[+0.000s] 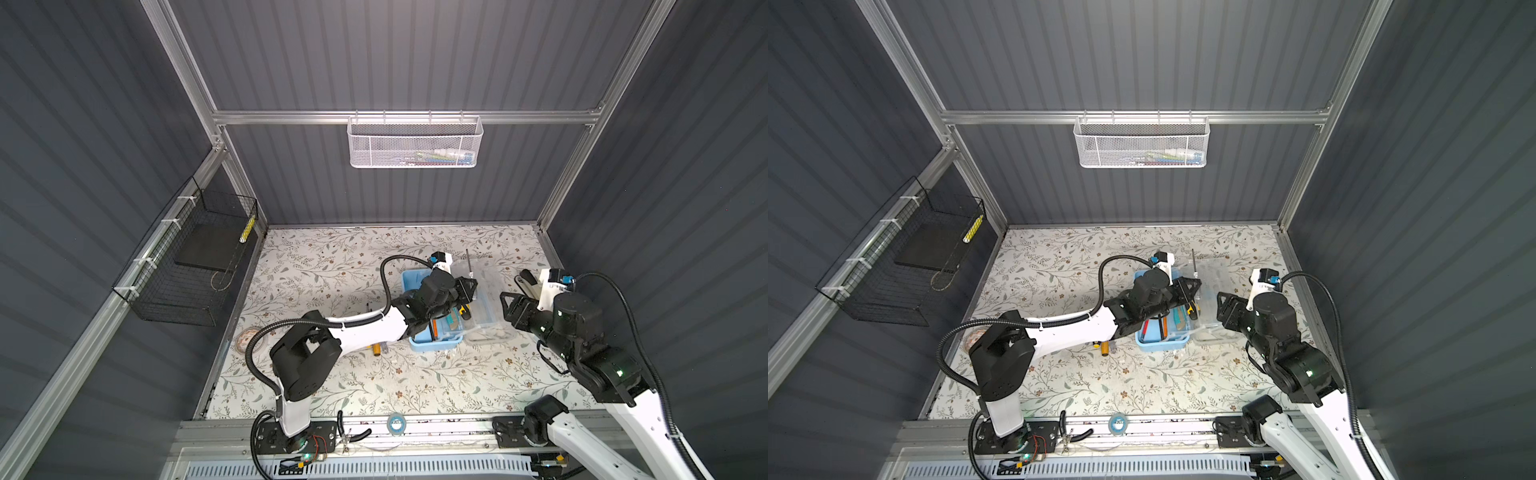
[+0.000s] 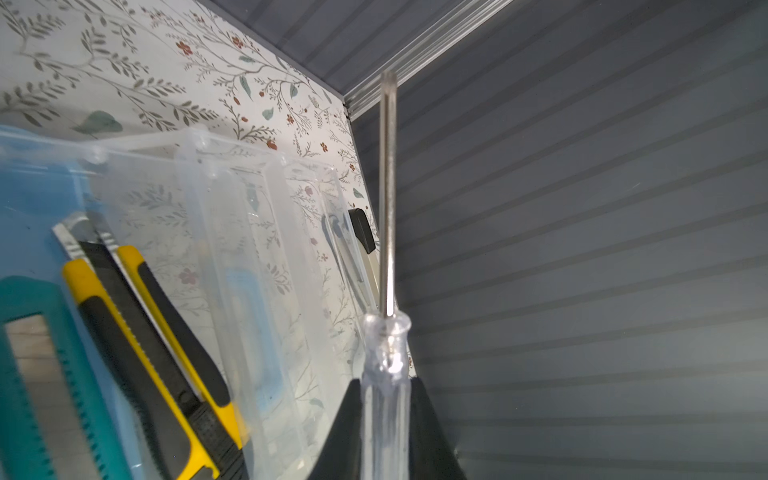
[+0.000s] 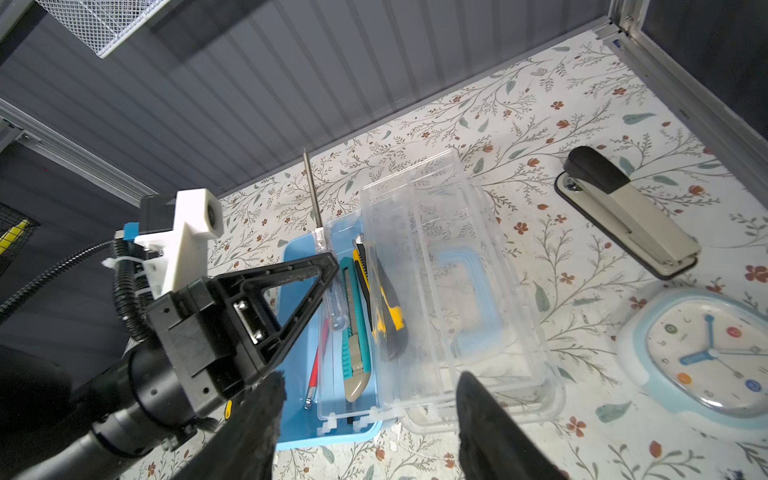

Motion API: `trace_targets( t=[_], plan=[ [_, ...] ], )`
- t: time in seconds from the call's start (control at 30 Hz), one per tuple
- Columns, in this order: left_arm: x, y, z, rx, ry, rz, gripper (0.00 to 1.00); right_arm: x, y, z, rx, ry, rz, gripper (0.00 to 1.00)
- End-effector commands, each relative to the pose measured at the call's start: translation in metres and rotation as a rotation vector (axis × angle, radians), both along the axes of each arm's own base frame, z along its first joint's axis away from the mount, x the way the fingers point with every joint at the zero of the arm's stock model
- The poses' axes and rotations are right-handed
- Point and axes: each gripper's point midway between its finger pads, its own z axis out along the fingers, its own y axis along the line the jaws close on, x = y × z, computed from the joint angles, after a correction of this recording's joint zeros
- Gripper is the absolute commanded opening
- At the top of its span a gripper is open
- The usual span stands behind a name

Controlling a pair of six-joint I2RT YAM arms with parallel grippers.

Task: Pack the tool kit
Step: 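Drop the clear screwdriver into the lid while the right gripper releases the lid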

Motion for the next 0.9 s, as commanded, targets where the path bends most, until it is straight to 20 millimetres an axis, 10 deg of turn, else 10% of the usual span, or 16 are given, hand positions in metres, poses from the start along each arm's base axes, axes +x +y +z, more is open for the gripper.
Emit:
trace_targets(
  t=[0.0,0.47,0.87],
  plan=[
    [-0.001,-0.016,-0.007,-0.048,0.059,-0.017,0.0,-0.004,-0.001,-0.01,-0.017,0.021,0.008,0.66],
    [-0.004,-0.026,-0.044,0.012,0.137,-0.036,0.0,-0.008,-0.002,-0.017,0.0,0.026,0.014,0.68],
    [-0.004,-0.026,-0.032,0.02,0.092,-0.053,0.36,-0.008,-0.001,-0.016,0.005,0.024,0.015,0.7]
  ],
)
